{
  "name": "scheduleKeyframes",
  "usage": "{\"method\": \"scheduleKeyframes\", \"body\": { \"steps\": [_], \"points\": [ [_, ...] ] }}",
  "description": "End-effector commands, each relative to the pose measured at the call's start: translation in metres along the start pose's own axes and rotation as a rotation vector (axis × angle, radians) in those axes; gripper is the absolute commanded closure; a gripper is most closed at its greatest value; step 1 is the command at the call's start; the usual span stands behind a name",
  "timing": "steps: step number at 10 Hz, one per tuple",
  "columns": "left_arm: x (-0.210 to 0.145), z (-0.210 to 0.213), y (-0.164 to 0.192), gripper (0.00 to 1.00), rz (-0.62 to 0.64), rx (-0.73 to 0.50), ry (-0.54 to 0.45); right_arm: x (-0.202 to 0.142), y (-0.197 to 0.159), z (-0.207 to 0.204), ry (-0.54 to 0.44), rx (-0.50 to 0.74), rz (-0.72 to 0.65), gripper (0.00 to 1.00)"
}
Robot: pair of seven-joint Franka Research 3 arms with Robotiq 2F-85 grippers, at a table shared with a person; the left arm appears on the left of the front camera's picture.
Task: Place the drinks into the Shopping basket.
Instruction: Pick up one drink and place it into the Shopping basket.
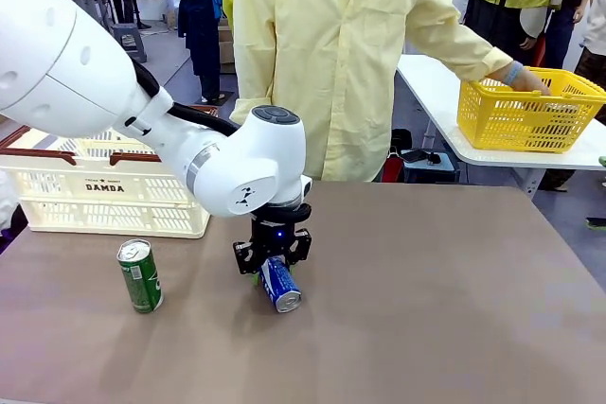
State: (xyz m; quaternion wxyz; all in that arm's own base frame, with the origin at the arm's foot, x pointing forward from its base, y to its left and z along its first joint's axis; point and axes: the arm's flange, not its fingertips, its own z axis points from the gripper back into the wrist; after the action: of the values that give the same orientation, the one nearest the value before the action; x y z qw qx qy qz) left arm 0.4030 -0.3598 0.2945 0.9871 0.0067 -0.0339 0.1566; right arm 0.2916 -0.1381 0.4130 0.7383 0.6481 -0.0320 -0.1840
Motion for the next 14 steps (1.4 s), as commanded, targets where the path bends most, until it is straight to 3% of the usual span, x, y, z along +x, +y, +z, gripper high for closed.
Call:
{"method": "scheduleKeyframes", "body": {
  "steps": [1,3,4,6,7,9,10,11,12,13,14],
  "points": [
    [0.004,-0.004,-0.001,1.00,-0.016,0.011,-0.019,-0.001,0.000,0.002,0.008,0.003,0.027,0.00],
    [0.008,0.010,0.006,1.00,-0.090,-0.030,-0.065,-0.001,0.000,0.002,0.008,0.003,0.027,0.00],
    [0.017,0.037,0.017,1.00,-0.224,-0.092,-0.059,-0.001,0.000,0.002,0.008,0.003,0.027,0.00],
    [0.028,0.121,0.044,1.00,-0.365,-0.171,-0.044,-0.001,0.000,0.002,0.008,0.003,0.027,0.00],
    [0.038,0.173,0.060,1.00,-0.364,-0.162,-0.138,-0.001,0.000,0.002,0.008,0.003,0.027,0.00],
    [0.081,0.240,0.101,1.00,-0.532,-0.197,-0.239,-0.001,0.000,0.002,0.008,0.003,0.027,0.00],
    [0.085,0.247,0.119,1.00,-0.615,-0.217,-0.256,-0.001,0.000,0.002,0.008,0.003,0.027,0.00],
    [0.087,0.248,0.138,1.00,-0.561,-0.171,-0.306,-0.001,0.000,0.002,0.008,0.003,0.027,0.00],
    [0.080,0.247,0.155,1.00,-0.406,-0.202,-0.270,-0.001,0.000,0.002,0.008,0.003,0.027,0.00],
    [0.086,0.270,0.128,1.00,-0.559,-0.169,-0.288,-0.001,0.000,0.002,0.008,0.003,0.027,0.00],
    [0.086,0.270,0.128,1.00,-0.559,-0.169,-0.288,-0.001,0.000,0.002,0.008,0.003,0.027,0.00]
  ]
}}
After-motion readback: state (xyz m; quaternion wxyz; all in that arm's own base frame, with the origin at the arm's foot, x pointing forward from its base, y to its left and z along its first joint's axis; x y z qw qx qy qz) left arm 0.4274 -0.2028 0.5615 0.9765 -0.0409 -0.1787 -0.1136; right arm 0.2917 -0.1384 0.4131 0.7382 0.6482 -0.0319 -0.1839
